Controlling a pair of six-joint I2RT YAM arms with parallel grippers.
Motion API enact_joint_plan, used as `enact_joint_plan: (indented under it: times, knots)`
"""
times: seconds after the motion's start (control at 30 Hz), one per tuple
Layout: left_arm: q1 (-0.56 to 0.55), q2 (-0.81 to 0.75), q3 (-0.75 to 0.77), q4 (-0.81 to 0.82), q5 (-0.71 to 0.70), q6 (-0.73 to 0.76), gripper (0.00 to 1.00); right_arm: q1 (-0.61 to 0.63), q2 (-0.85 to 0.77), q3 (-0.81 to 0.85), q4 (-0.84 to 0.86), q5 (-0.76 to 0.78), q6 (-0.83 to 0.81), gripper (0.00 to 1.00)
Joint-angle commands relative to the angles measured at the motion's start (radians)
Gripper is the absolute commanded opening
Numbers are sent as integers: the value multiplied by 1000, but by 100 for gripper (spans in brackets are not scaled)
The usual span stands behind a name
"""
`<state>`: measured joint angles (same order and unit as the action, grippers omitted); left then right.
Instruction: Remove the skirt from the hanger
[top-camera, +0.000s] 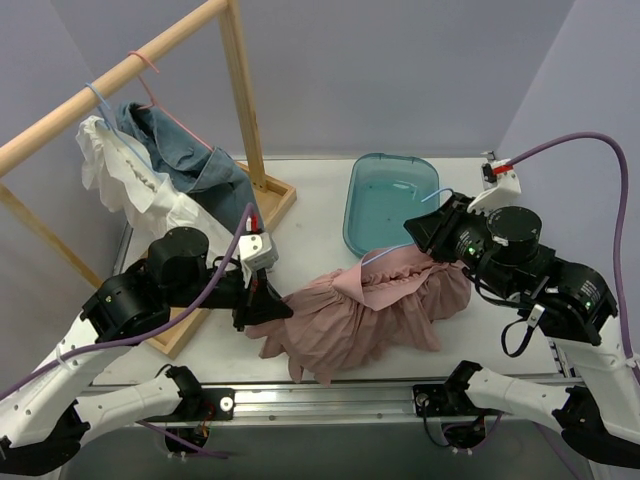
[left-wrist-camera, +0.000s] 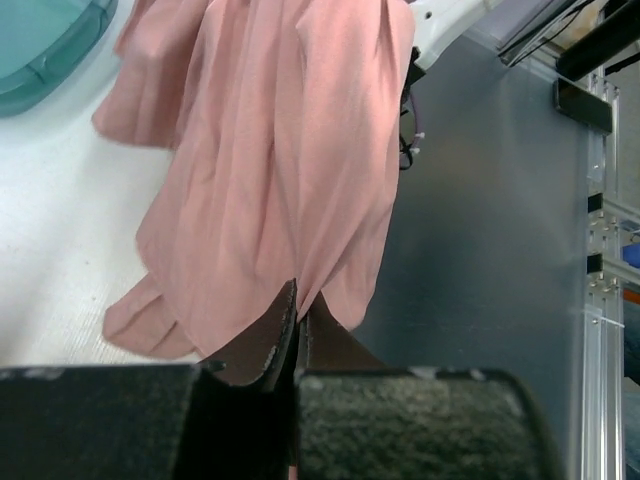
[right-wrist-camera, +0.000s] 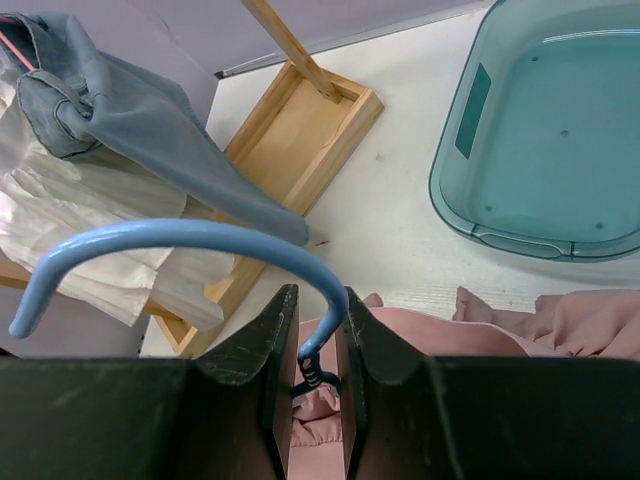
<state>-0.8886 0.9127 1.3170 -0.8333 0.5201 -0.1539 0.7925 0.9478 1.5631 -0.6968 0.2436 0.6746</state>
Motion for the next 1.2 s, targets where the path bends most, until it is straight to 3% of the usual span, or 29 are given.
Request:
enact_joint_plan:
  times: [0.0,0.07,0.27,0.37,0.47,0.67,0.8,0.83,0.93,1.03,1.17]
  knots:
    - [-4,-17,-21,5,-60,-24,2,-3,-6,54,31,43,11,0]
    - [-3,-27,-16,3,-147,-38,2,-1,-9,71,-4,91,20,0]
    - [0,-97,93,-88,-782,-197,2,-1,-57,92,-133,347,69,0]
    - [0,-103,154,-131,-984,-285,2,-1,-58,107,-187,396,71,0]
    - [2,-89,205,-136,-1057,-311,2,1,-70,106,-188,396,62,0]
    - [2,67,303,-221,-999,-282,2,1,-96,113,-155,313,31,0]
    - [2,6,155,38,-630,-137,2,4,-101,150,-142,373,65,0]
    - [2,6,131,81,-410,-125,2,5,-104,141,-117,372,68,0]
    - [-6,58,68,221,-63,-116,2,22,-83,117,28,307,83,0]
    - [-35,113,71,276,-70,-131,2,25,-24,139,125,221,92,0]
    - [-39,101,117,260,-175,-108,39,25,43,202,70,203,65,0]
